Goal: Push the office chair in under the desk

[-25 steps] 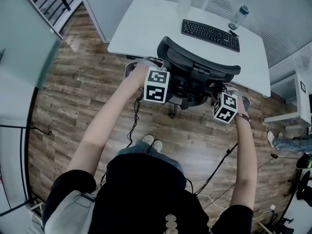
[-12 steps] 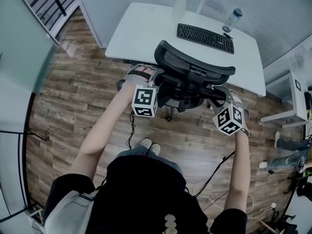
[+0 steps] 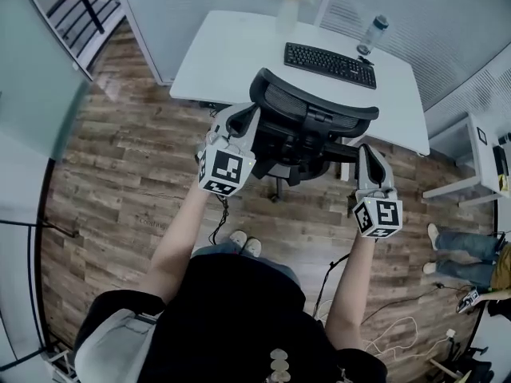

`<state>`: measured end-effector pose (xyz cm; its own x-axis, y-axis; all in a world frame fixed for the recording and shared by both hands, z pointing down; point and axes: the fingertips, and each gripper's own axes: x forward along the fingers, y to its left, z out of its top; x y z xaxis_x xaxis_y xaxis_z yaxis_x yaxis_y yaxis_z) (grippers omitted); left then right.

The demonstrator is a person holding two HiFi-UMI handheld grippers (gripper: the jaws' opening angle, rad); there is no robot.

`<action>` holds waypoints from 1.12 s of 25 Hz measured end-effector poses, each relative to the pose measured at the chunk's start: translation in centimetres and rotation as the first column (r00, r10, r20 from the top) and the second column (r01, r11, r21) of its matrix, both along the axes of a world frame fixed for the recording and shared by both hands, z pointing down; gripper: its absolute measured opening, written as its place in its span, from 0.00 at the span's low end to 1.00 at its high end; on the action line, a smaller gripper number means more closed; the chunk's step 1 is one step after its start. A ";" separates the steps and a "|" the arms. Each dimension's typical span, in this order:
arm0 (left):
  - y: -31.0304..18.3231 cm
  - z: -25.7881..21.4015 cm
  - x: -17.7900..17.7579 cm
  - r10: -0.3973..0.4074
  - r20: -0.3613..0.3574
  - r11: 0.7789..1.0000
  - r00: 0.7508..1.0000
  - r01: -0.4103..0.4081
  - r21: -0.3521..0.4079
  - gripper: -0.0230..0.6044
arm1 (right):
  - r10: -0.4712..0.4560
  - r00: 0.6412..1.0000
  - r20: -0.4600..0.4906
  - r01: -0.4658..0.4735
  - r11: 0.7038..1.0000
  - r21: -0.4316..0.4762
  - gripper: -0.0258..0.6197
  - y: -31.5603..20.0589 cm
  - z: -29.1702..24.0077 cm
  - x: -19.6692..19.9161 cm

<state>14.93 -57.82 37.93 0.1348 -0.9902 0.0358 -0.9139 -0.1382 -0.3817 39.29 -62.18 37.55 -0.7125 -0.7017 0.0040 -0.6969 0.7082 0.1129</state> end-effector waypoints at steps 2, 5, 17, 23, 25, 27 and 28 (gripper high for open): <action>0.5 -1.0 -0.4 -0.008 -0.146 0.999 0.989 0.015 0.047 0.05 | 0.077 0.989 0.123 -0.075 0.997 -0.015 0.05 0.2 -0.4 0.9; 1.2 -0.8 -0.6 0.005 -0.288 0.997 0.958 0.019 0.081 0.05 | 0.171 0.961 0.218 -0.166 0.985 -0.041 0.05 0.8 -0.1 2.0; 2.8 0.0 -0.3 0.012 -0.282 0.997 0.959 0.011 0.079 0.05 | 0.271 0.932 0.240 -0.260 0.963 -0.076 0.05 2.2 1.1 4.1; 2.5 0.2 -0.4 0.019 -0.290 0.997 0.957 0.005 0.081 0.05 | 0.262 0.937 0.232 -0.251 0.965 -0.075 0.05 2.1 1.1 3.9; 2.4 0.3 -0.4 0.018 -0.293 0.997 0.956 0.005 0.076 0.05 | 0.259 0.938 0.230 -0.248 0.966 -0.076 0.05 2.1 1.1 3.8; 2.2 0.3 -0.4 0.019 -0.292 0.997 0.956 0.003 0.075 0.05 | 0.257 0.939 0.226 -0.247 0.966 -0.075 0.05 2.0 1.2 3.8; 2.1 0.3 -0.3 0.021 -0.292 0.997 0.956 0.001 0.074 0.05 | 0.257 0.940 0.225 -0.246 0.966 -0.075 0.05 2.0 1.2 3.7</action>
